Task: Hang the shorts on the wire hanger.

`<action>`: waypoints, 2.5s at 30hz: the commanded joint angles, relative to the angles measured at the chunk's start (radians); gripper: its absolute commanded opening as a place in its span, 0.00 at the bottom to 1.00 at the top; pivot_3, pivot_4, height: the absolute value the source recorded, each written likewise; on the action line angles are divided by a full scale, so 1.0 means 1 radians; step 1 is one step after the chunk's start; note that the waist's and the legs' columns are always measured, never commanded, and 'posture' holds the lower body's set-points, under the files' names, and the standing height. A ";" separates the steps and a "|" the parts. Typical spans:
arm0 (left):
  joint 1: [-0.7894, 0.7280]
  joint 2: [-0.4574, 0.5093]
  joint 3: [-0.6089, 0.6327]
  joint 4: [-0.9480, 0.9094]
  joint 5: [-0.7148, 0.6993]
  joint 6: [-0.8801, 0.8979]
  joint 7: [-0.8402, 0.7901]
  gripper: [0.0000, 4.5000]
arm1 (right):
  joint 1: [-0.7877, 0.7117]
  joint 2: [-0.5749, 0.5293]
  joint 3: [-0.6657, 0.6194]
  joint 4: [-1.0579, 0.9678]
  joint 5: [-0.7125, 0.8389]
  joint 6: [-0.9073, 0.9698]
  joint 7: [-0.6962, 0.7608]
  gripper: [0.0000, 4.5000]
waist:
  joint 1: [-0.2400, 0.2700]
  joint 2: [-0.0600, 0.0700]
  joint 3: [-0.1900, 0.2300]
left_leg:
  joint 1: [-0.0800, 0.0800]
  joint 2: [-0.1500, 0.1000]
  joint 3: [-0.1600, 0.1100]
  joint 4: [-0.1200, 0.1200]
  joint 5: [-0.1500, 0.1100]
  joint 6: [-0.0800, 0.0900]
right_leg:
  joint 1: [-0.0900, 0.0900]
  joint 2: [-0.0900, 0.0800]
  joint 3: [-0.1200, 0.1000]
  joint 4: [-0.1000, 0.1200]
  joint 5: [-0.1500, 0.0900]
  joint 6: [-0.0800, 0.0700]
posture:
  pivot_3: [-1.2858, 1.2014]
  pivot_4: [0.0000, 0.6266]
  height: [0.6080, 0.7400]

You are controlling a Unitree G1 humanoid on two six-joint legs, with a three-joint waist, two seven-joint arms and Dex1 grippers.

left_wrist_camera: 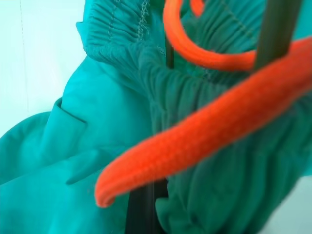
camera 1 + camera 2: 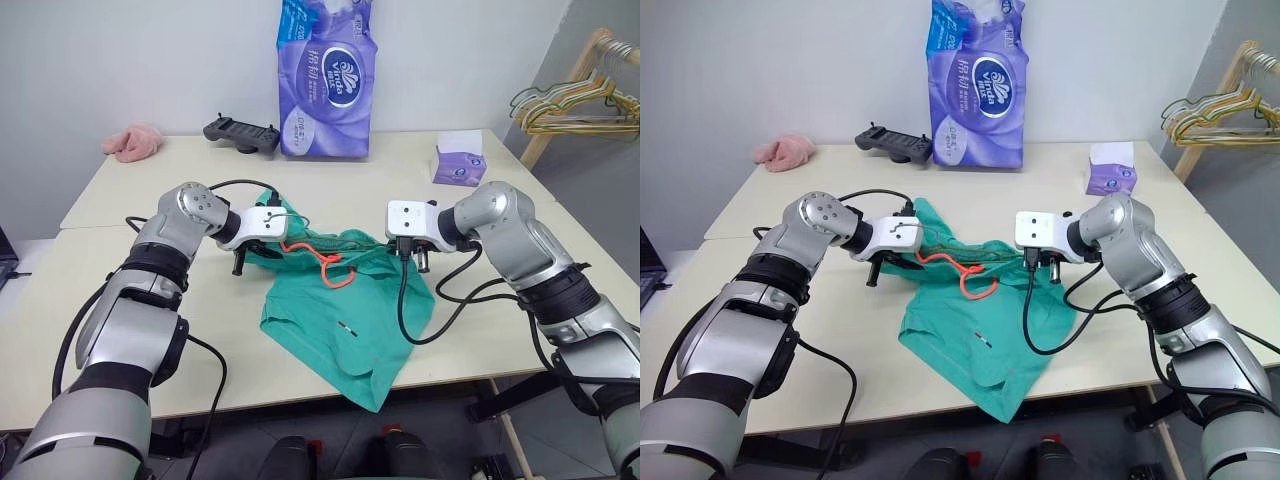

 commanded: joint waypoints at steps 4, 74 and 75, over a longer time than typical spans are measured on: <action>-0.029 0.022 0.008 -0.007 -0.004 -0.013 0.006 0.00 | -0.021 -0.027 -0.020 -0.020 0.011 -0.008 0.015 0.00 | 0.000 0.000 0.000 | 0.000 0.000 0.000 0.000 0.000 0.000 | 0.000 0.000 0.000 0.000 0.000 0.000 | 0.56 0.10 1.00; -0.038 0.031 -0.004 -0.004 0.006 -0.003 0.029 0.00 | 0.043 -0.073 -0.042 -0.021 0.097 0.017 -0.094 0.01 | 0.000 0.000 0.000 | 0.000 0.000 0.000 0.000 0.000 0.000 | 0.000 0.000 0.000 -0.001 0.000 0.000 | 0.56 0.11 1.00; -0.038 0.031 -0.004 -0.004 0.005 -0.003 0.029 0.00 | 0.044 -0.074 -0.042 -0.021 0.095 0.013 -0.093 0.01 | 0.000 0.000 0.000 | 0.000 0.000 0.000 0.000 0.000 0.000 | 0.000 0.000 0.000 -0.001 0.000 0.000 | 0.56 0.11 1.00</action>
